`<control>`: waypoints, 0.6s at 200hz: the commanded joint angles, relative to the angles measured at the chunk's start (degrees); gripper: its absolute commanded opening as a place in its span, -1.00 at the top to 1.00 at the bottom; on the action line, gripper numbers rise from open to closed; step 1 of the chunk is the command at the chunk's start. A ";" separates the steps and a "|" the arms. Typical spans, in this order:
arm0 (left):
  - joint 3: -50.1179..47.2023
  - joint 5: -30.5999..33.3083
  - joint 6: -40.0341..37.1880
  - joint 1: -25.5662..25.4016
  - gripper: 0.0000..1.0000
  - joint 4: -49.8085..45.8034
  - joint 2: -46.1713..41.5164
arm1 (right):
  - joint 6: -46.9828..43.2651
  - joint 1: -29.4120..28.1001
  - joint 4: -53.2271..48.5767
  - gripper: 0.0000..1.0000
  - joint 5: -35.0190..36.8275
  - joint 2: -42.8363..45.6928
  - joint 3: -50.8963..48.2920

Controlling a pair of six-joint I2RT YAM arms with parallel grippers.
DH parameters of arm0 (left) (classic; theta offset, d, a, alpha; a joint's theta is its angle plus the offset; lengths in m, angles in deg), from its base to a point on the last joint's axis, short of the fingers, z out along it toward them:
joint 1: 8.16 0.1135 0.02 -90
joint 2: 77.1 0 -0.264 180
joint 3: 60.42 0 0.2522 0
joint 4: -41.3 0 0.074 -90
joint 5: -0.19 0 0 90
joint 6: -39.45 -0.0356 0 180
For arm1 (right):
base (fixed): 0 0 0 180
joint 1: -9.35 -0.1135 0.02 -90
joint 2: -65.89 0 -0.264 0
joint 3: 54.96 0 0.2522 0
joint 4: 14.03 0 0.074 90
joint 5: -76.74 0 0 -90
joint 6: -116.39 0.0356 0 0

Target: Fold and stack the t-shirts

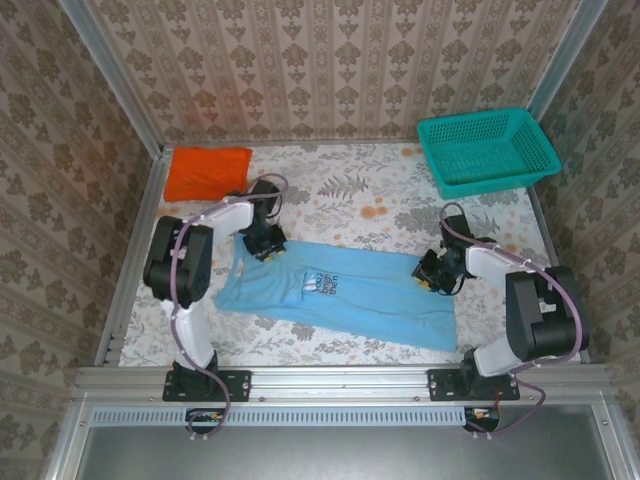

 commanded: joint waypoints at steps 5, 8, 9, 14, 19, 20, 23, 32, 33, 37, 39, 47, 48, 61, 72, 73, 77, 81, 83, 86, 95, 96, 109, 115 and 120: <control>9.97 -1.42 -3.85 -2.47 0.50 2.48 12.81 | 2.77 0.85 -4.64 0.53 0.04 7.00 -2.41; 11.43 -1.81 -4.28 -2.52 0.50 2.16 13.96 | 2.85 0.95 -4.99 0.52 0.38 7.92 -2.48; 12.27 -1.89 -4.40 -2.53 0.50 2.03 14.35 | 2.86 0.97 -5.00 0.52 0.43 8.21 -2.46; 15.71 -2.07 -4.89 -4.29 0.49 1.16 16.43 | 2.86 1.19 -5.36 0.52 0.92 9.63 -2.52; 19.18 -2.38 -5.40 -4.75 0.50 0.35 18.41 | 2.75 1.39 -5.37 0.49 1.38 10.97 -2.46; 19.88 -2.53 -5.49 -4.78 0.50 0.16 18.81 | 2.76 1.40 -5.37 0.49 1.41 11.32 -2.49; 21.92 -2.79 -5.85 -4.95 0.50 -0.24 19.76 | 2.77 1.48 -6.81 0.48 1.67 12.04 -2.51; 28.19 -3.51 -6.90 -5.44 0.47 -1.17 23.36 | 2.48 1.91 -7.64 0.43 1.77 14.24 -2.44; 28.87 -3.57 -7.03 -5.52 0.47 -1.26 23.88 | 2.45 1.93 -7.69 0.43 1.74 14.45 -2.44; 31.64 -4.01 -7.62 -5.64 0.45 -1.59 25.60 | 2.19 2.01 -7.67 0.41 1.35 15.25 -2.44; 33.13 -4.43 -7.95 -5.68 0.45 -1.72 26.39 | 1.91 2.10 -7.70 0.40 1.07 15.62 -2.42; 39.32 -6.09 -9.72 -5.62 0.43 -2.26 29.97 | 0.45 2.12 -6.95 0.35 -0.46 16.91 -2.51; 39.84 -6.27 -9.93 -5.61 0.43 -2.38 30.40 | 0.25 2.12 -6.82 0.35 -0.65 17.10 -2.52; 51.39 -8.37 -12.66 -5.39 0.42 -3.61 36.40 | -2.03 1.99 -6.42 0.32 -2.35 18.68 -2.48; 60.71 -11.42 -13.94 -5.07 0.41 -3.51 40.90 | -4.05 1.61 -7.99 0.31 -2.58 19.20 -1.99; 61.57 -11.70 -13.98 -5.03 0.41 -3.44 41.31 | -4.20 1.56 -8.18 0.31 -2.59 19.22 -1.90; 64.67 -12.72 -13.93 -4.87 0.40 -3.13 43.04 | -4.97 1.24 -8.85 0.31 -2.75 19.23 -1.59; 67.48 -14.01 -13.85 -4.75 0.39 -2.45 44.35 | -5.74 0.93 -9.54 0.31 -2.84 19.28 -1.41; 68.81 -14.67 -13.66 -4.62 0.39 -2.04 45.23 | -6.12 0.75 -9.89 0.31 -2.92 19.35 -1.32; 70.57 -15.50 -13.43 -4.56 0.38 -1.21 46.29 | -6.71 0.41 -10.38 0.31 -3.06 19.46 -1.18; 74.17 -16.87 -12.09 -4.24 0.35 1.96 48.31 | -7.95 -0.77 -11.31 0.31 -3.62 20.03 -1.12; 74.40 -16.93 -11.82 -4.22 0.34 2.41 48.40 | -8.13 -0.91 -11.37 0.31 -3.63 20.11 -1.12; 74.99 -18.43 -9.26 -3.83 0.30 9.42 49.23 | -9.48 -3.54 -12.40 0.32 -3.26 20.66 -1.40; 75.11 -18.94 -8.49 -3.85 0.27 12.78 49.40 | -9.83 -5.01 -12.86 0.33 -2.56 20.59 -1.47; 75.31 -19.09 -8.05 -3.77 0.24 14.76 49.53 | -9.96 -6.31 -13.08 0.34 -2.09 20.43 -1.51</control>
